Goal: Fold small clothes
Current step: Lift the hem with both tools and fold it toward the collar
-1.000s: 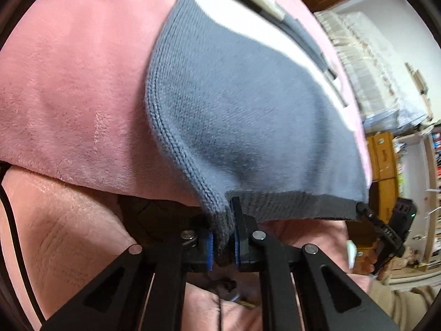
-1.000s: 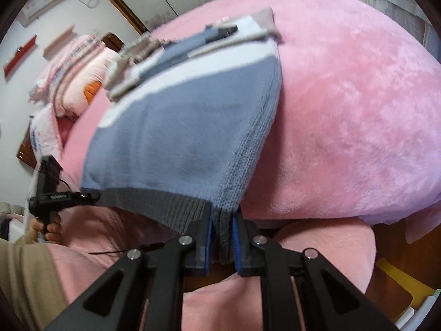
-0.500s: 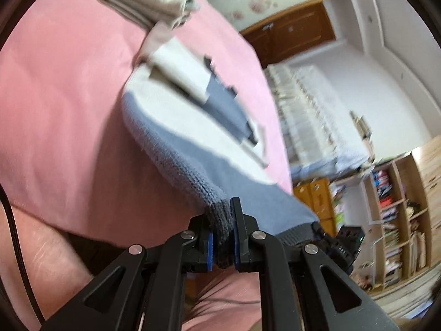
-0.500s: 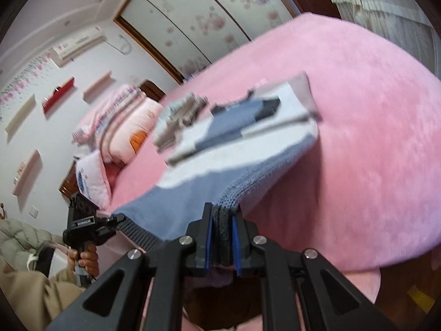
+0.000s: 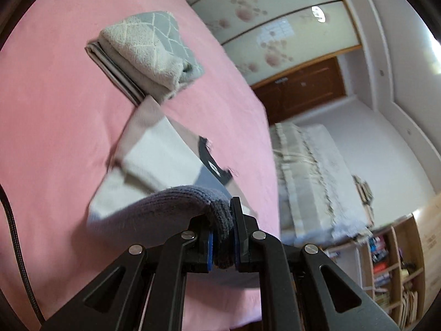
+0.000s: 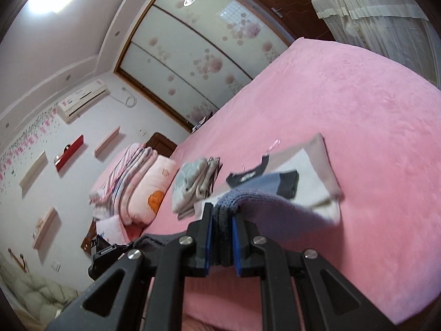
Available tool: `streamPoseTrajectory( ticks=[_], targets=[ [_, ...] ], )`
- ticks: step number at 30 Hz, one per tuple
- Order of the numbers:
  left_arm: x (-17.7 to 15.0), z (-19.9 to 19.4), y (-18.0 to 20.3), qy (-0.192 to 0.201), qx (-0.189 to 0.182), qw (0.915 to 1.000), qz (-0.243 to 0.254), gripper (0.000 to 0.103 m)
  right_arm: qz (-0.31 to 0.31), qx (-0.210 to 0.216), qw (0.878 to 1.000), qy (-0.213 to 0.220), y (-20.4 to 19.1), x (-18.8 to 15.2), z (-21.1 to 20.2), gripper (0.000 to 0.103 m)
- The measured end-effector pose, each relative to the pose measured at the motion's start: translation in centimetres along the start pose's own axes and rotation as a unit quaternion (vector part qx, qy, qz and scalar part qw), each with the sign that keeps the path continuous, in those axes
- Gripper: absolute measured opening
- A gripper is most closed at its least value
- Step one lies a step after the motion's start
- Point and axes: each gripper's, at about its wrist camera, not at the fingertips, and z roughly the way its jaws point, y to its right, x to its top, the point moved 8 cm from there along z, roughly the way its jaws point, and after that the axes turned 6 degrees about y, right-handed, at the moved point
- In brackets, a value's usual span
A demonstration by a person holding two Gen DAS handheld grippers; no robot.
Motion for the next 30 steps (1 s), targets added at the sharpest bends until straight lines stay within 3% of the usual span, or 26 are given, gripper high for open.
streamPoseTrajectory(
  ticks=[8, 15, 26, 28, 30],
  targets=[
    [5.2, 9.4, -0.9, -0.003, 0.053, 0.9986, 0.004, 0.008, 0.023, -0.033, 0.999, -0.005, 3.3, 4.6, 8.5, 0.011],
    [7.8, 16.7, -2.0, -0.019, 0.095, 0.9949, 0.030, 0.008, 0.059, -0.075, 0.995, -0.019, 8.2, 5.7, 15.0, 0.012],
    [7.1, 23.8, -6.6, -0.058, 0.161, 0.9844, 0.040, 0.011, 0.112, -0.146, 0.981, -0.066, 15.4, 4.8, 21.9, 0.017],
    [7.1, 24.2, -6.7, -0.059, 0.163, 0.9838, 0.044, 0.013, 0.108, -0.153, 0.980, -0.070, 15.5, 4.8, 22.3, 0.020],
    [6.9, 24.4, -6.5, -0.063, 0.165, 0.9828, 0.055, 0.015, 0.100, -0.156, 0.980, -0.072, 15.0, 4.8, 22.5, 0.030]
  ],
)
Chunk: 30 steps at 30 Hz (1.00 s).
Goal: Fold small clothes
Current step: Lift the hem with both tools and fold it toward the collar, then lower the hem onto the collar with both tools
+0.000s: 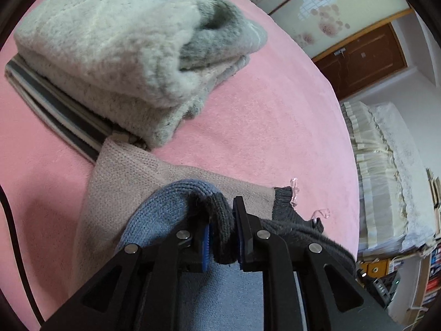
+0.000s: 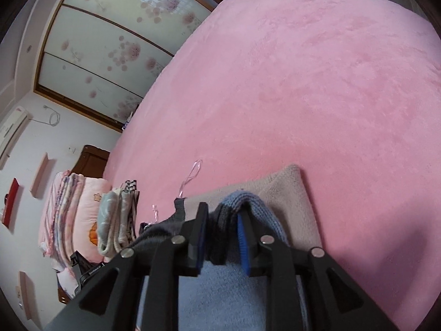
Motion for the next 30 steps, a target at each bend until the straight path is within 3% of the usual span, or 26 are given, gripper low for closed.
streamPoseTrajectory(
  ticks=[4, 6, 7, 9, 13, 16, 19, 22, 25, 28, 30],
  targets=[
    [0.2, -0.3, 0.8, -0.001, -0.005, 1.0000, 0.007, 0.026, -0.009, 0.007, 1.000, 0.005, -1.2, 0.2, -0.6, 0.039],
    [0.6, -0.9, 0.9, 0.011, -0.008, 0.9999, 0.005, 0.057, -0.014, 0.009, 1.000, 0.010, -1.9, 0.4, -1.0, 0.040],
    [0.9, -1.7, 1.3, 0.028, -0.013, 0.9995, 0.002, 0.066, -0.014, 0.011, 1.000, 0.011, -2.0, 0.5, -1.2, 0.041],
    [1.4, -2.8, 1.7, 0.047, -0.016, 0.9988, 0.000, 0.076, -0.019, 0.012, 0.999, 0.022, -2.3, 0.8, -2.0, 0.044],
    [2.7, -5.1, 3.3, 0.075, -0.023, 0.9967, 0.017, 0.076, -0.036, 0.016, 0.998, 0.046, -3.5, 1.5, -3.4, 0.047],
    [3.6, -6.9, 4.5, 0.107, -0.008, 0.9929, 0.052, 0.076, -0.054, 0.011, 0.997, 0.062, -4.2, 2.0, -4.3, 0.047],
    [4.1, -7.9, 6.0, 0.137, 0.032, 0.9833, 0.115, 0.076, -0.091, -0.009, 0.993, 0.079, -5.1, 2.2, -5.0, 0.047],
    [3.8, -8.2, 7.0, 0.144, 0.051, 0.9743, 0.166, 0.076, -0.138, -0.035, 0.986, 0.084, -5.9, 1.9, -4.9, 0.047],
    [2.4, -7.1, 8.7, 0.141, 0.071, 0.9602, 0.231, 0.076, -0.190, -0.056, 0.977, 0.079, -6.5, 0.8, -4.1, 0.047],
    [-0.1, -5.2, 9.3, 0.123, 0.085, 0.9405, 0.305, 0.076, -0.226, -0.058, 0.970, 0.061, -7.3, -0.9, -2.5, 0.046],
    [-1.8, -3.3, 10.3, 0.102, 0.082, 0.9253, 0.356, 0.073, -0.243, -0.056, 0.967, 0.045, -7.6, -1.9, -1.3, 0.039]
  ],
)
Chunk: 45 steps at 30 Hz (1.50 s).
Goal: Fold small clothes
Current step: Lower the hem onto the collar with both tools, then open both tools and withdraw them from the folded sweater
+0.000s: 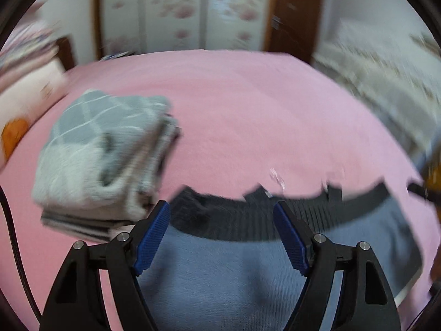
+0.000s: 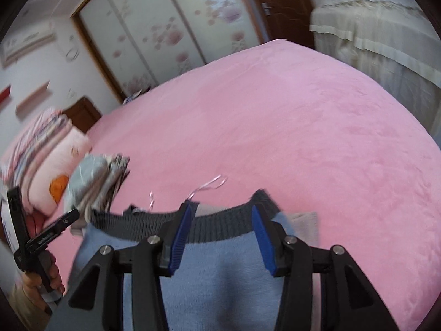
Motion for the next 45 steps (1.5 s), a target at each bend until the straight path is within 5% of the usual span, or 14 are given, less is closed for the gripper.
streamPoseTrajectory(
  ticks=[3, 8, 13, 14, 15, 22, 45],
  targets=[
    [-1.2, 1.2, 1.7, -0.017, -0.022, 0.9989, 0.037, 0.062, -0.021, 0.015, 0.999, -0.033, -1.3, -1.5, 1.9, 0.023],
    [-2.0, 4.4, 2.6, -0.059, -0.036, 0.9968, 0.041, 0.054, -0.062, 0.026, 0.995, -0.071, -3.0, -3.4, 4.6, 0.018],
    [-3.0, 6.8, 0.5, -0.095, -0.019, 0.9952, 0.007, 0.046, -0.074, -0.033, 0.993, -0.087, -0.4, -3.7, 7.4, 0.014],
    [-3.0, 7.0, 0.2, -0.099, -0.024, 0.9948, 0.000, 0.045, -0.065, -0.043, 0.993, -0.089, 0.7, -3.6, 7.8, 0.002],
    [-2.9, 7.0, 0.0, -0.101, -0.025, 0.9946, -0.004, 0.044, -0.057, -0.052, 0.993, -0.089, 1.7, -3.4, 8.0, 0.000],
    [-2.8, 6.9, -3.4, -0.095, 0.029, 0.9949, -0.015, 0.038, -0.023, -0.066, 0.995, -0.069, 5.0, -2.5, 7.5, 0.000],
    [-2.7, 6.9, -4.8, -0.067, 0.021, 0.9962, -0.052, 0.038, 0.059, -0.068, 0.995, -0.047, 7.6, -1.0, 7.0, 0.000]
  ],
)
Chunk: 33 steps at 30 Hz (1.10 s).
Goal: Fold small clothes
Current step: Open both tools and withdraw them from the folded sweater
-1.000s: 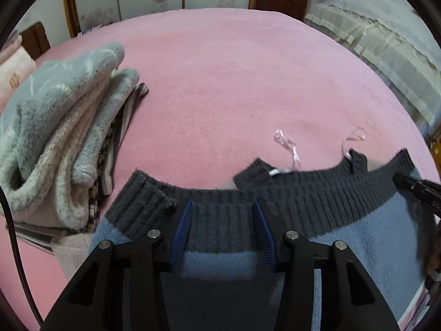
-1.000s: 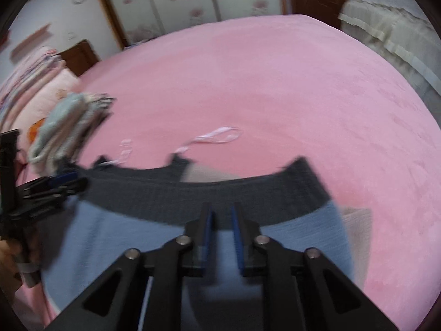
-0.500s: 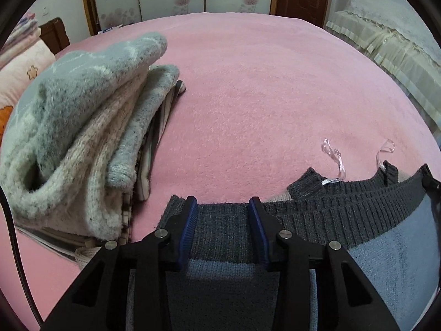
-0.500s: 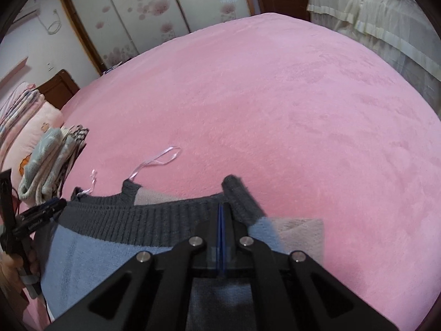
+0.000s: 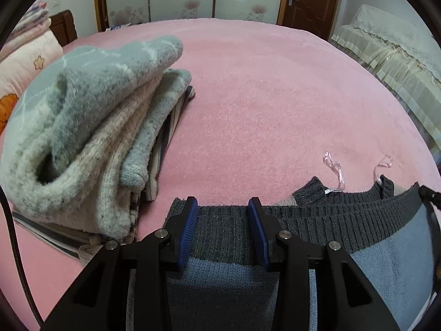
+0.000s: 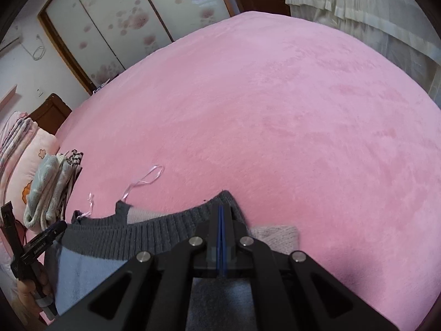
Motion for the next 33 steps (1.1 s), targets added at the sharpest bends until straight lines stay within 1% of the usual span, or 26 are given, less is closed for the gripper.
streamPoseTrajectory(
  ticks=[3, 5, 6, 8, 10, 11, 13, 17, 20, 23, 25, 29, 32, 33],
  targets=[
    [-0.2, 0.6, -0.4, -0.018, -0.005, 0.9998, -0.007, 0.038, 0.021, 0.006, 1.000, -0.007, 0.3, 0.0, 0.1, 0.000],
    [0.1, 0.2, -0.3, -0.023, -0.004, 0.9997, -0.005, 0.038, 0.038, 0.015, 0.999, -0.007, 0.3, 0.2, -0.2, 0.000],
    [0.3, -0.2, -0.2, -0.026, -0.004, 0.9997, -0.004, 0.040, 0.039, 0.015, 0.999, -0.004, 0.1, 0.4, -0.7, 0.000],
    [0.7, -1.1, 0.1, -0.026, -0.011, 0.9996, -0.004, 0.050, 0.034, 0.013, 0.999, 0.003, -0.1, 0.7, -1.9, 0.000],
    [1.4, -2.9, 0.2, -0.014, -0.007, 0.9999, -0.007, 0.071, 0.022, 0.014, 1.000, 0.012, -0.5, 1.1, -3.4, 0.000],
    [1.9, -3.9, 0.3, -0.006, -0.009, 0.9999, -0.009, 0.074, 0.017, 0.015, 1.000, 0.015, -0.8, 1.2, -4.1, 0.000],
    [2.5, -5.6, 0.3, 0.004, -0.019, 0.9997, -0.013, 0.075, 0.006, 0.018, 1.000, 0.022, -1.5, 1.6, -6.0, 0.000],
    [4.2, -11.0, -0.4, 0.025, -0.034, 0.9985, -0.035, 0.075, -0.026, 0.022, 0.999, 0.037, -3.2, 2.0, -9.9, 0.000],
    [5.0, -14.6, -1.3, 0.038, -0.034, 0.9980, -0.038, 0.077, -0.044, 0.034, 0.997, 0.051, -5.0, 2.0, -13.1, 0.000],
    [5.0, -18.3, -1.5, 0.046, -0.024, 0.9982, -0.028, 0.080, -0.064, 0.049, 0.995, 0.058, -7.2, 1.3, -16.0, 0.000],
    [4.8, -20.3, -1.2, 0.050, -0.024, 0.9982, -0.022, 0.082, -0.076, 0.058, 0.994, 0.061, -8.5, 0.6, -17.5, 0.000],
    [3.2, -23.6, -0.9, 0.058, -0.019, 0.9981, -0.013, 0.083, -0.093, 0.072, 0.991, 0.063, -10.7, -1.3, -19.7, 0.000],
    [0.6, -24.5, -0.9, 0.062, -0.017, 0.9978, -0.015, 0.084, -0.104, 0.076, 0.989, 0.066, -11.9, -2.9, -20.4, 0.000],
    [-0.4, -24.3, -0.8, 0.062, -0.009, 0.9979, -0.014, 0.084, -0.106, 0.078, 0.989, 0.066, -12.1, -3.5, -20.5, 0.000]
  ],
)
